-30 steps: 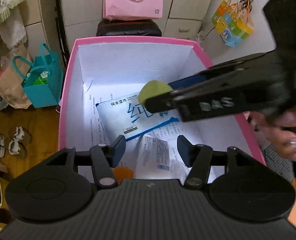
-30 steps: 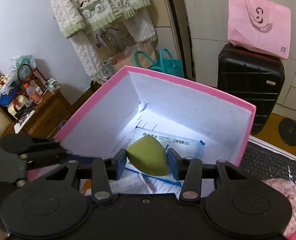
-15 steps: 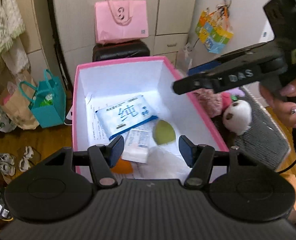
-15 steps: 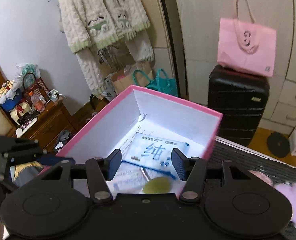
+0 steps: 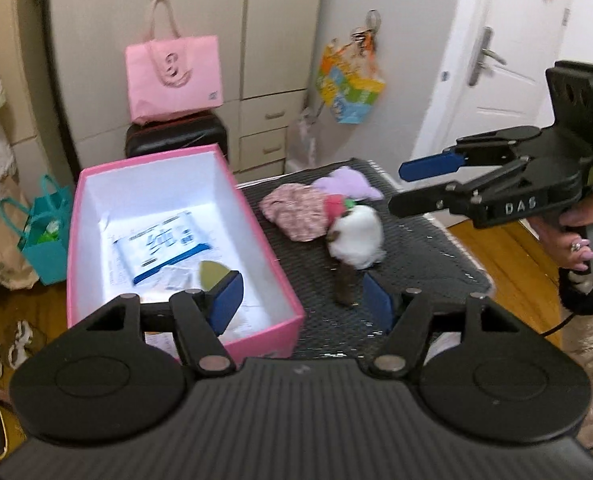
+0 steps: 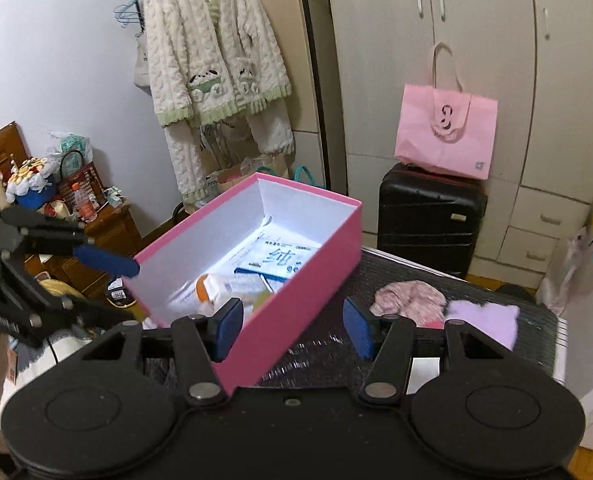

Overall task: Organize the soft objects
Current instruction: 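Move both tools back to the white plush with brown ears, then close both tools on the white plush from either side, then lift the white plush with both tools and carry it over the pink box, then open both tools to drop the white plush into the box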

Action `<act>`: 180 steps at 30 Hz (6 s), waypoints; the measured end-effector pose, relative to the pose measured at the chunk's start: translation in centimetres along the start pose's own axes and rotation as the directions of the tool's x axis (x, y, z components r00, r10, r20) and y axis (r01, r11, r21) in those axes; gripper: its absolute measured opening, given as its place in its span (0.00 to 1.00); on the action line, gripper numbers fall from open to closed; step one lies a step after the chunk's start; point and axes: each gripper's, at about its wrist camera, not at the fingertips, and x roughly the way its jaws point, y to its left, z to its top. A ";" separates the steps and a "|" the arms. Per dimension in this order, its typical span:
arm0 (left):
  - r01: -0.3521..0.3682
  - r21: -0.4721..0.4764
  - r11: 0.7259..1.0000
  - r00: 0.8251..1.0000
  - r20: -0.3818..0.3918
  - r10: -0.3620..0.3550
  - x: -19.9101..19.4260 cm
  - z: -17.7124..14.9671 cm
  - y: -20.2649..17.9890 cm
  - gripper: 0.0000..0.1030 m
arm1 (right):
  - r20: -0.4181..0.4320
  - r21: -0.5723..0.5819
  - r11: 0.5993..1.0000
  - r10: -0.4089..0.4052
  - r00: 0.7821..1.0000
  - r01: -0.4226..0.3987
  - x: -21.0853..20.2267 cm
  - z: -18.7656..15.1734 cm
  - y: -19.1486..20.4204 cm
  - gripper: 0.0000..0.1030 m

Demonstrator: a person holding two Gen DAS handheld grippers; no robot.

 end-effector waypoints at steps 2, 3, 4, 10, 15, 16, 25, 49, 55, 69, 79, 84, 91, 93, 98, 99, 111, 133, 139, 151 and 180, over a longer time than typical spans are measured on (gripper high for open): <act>0.014 0.018 1.000 1.000 0.006 -0.014 -0.1 -0.1 -1.4 0.66 | 0.017 -0.016 1.000 -0.006 1.000 0.006 -1.2 -1.2 0.0 0.59; 0.020 0.024 1.000 1.000 0.007 -0.020 -0.1 -0.2 -1.9 0.67 | 0.025 -0.020 1.000 -0.008 1.000 0.008 -1.7 -1.8 0.0 0.59; 0.027 0.026 0.999 1.000 0.008 -0.027 -0.1 -0.3 -2.3 0.67 | 0.030 -0.022 1.000 -0.009 1.000 0.010 -2.1 -2.3 0.0 0.59; 0.035 0.030 0.999 0.999 -0.002 -0.035 1.0 -1.0 -4.1 0.69 | 0.053 -0.045 0.999 -0.022 0.998 0.024 -4.4 -5.7 0.4 0.59; 0.040 0.051 0.998 0.999 0.002 -0.040 2.8 -0.7 -5.1 0.70 | 0.082 -0.076 0.995 -0.051 0.995 0.058 -5.0 -7.7 0.2 0.63; 0.039 0.054 0.998 0.999 0.010 -0.039 3.2 -0.7 -5.2 0.71 | 0.085 -0.075 0.995 -0.058 0.995 0.064 -4.8 -8.0 0.0 0.63; 0.055 0.022 0.998 0.990 0.130 -0.057 6.3 -0.6 -5.9 0.80 | 0.094 0.072 0.989 -0.134 0.987 0.127 -1.3 -10.3 -4.3 0.64; 0.098 -0.118 0.988 0.989 0.125 -0.083 19.9 0.8 -6.3 0.80 | 0.095 0.102 0.974 -0.211 0.973 0.201 8.0 -13.0 -7.5 0.64; -0.057 -0.102 0.993 0.986 0.148 0.072 22.2 0.4 -6.3 0.80 | 0.074 0.155 0.972 -0.191 0.979 0.178 9.4 -12.8 -8.3 0.64; 0.017 -0.162 0.987 0.995 0.102 0.000 24.6 -1.0 -5.3 0.59 | 0.098 0.104 0.972 -0.222 0.970 0.212 10.7 -12.8 -8.4 0.64; 0.066 -0.190 0.980 0.990 0.139 -0.040 24.1 -2.1 -5.4 0.54 | 0.110 0.162 0.956 -0.262 0.959 0.243 10.2 -12.9 -7.5 0.63; 0.082 -0.156 0.984 0.985 0.164 -0.056 22.4 -2.8 -6.1 0.54 | 0.138 0.131 0.946 -0.312 0.940 0.295 9.0 -13.3 -5.4 0.61; 0.082 -0.108 0.991 0.984 0.165 -0.063 20.6 -3.5 -7.1 0.54 | 0.163 0.119 0.939 -0.340 0.926 0.324 7.8 -14.2 -3.5 0.60; 0.077 -0.091 0.993 0.984 0.166 -0.061 19.9 -3.8 -7.4 0.54 | 0.171 0.108 0.938 -0.344 0.923 0.330 7.4 -14.4 -3.1 0.60; 0.131 -0.117 0.984 0.984 0.133 -0.115 18.0 -4.3 -7.6 0.54 | 0.110 0.149 0.943 -0.315 0.943 0.298 5.8 -14.0 -2.4 0.60; 0.141 -0.114 0.983 0.982 0.139 -0.124 17.2 -4.4 -7.7 0.54 | 0.096 0.172 0.943 -0.305 0.948 0.286 5.2 -13.8 -2.3 0.60; 0.088 -0.079 0.993 0.993 0.089 -0.081 10.6 -6.0 -8.5 0.54 | 0.085 0.173 0.975 -0.154 0.984 0.138 1.2 -13.9 2.0 0.57; 0.058 -0.124 0.991 0.998 -0.013 -0.060 0.9 -9.1 -4.2 0.53 | -0.027 0.104 0.990 0.096 0.995 -0.093 1.8 -11.5 9.7 0.58; 0.040 -0.102 0.994 0.999 0.015 -0.039 -1.6 -8.3 -2.9 0.53 | -0.029 0.060 0.989 0.140 0.990 -0.139 1.9 -9.3 11.0 0.58; 0.024 -0.088 0.996 0.996 0.084 -0.017 -3.3 -5.7 1.2 0.53 | -0.011 -0.035 0.988 0.152 0.988 -0.152 4.0 -4.1 12.3 0.59; 0.151 -0.372 0.916 0.987 0.111 -0.118 10.9 1.7 18.7 0.53 | -0.039 -0.162 0.984 -0.081 0.996 0.074 21.3 5.9 6.4 0.59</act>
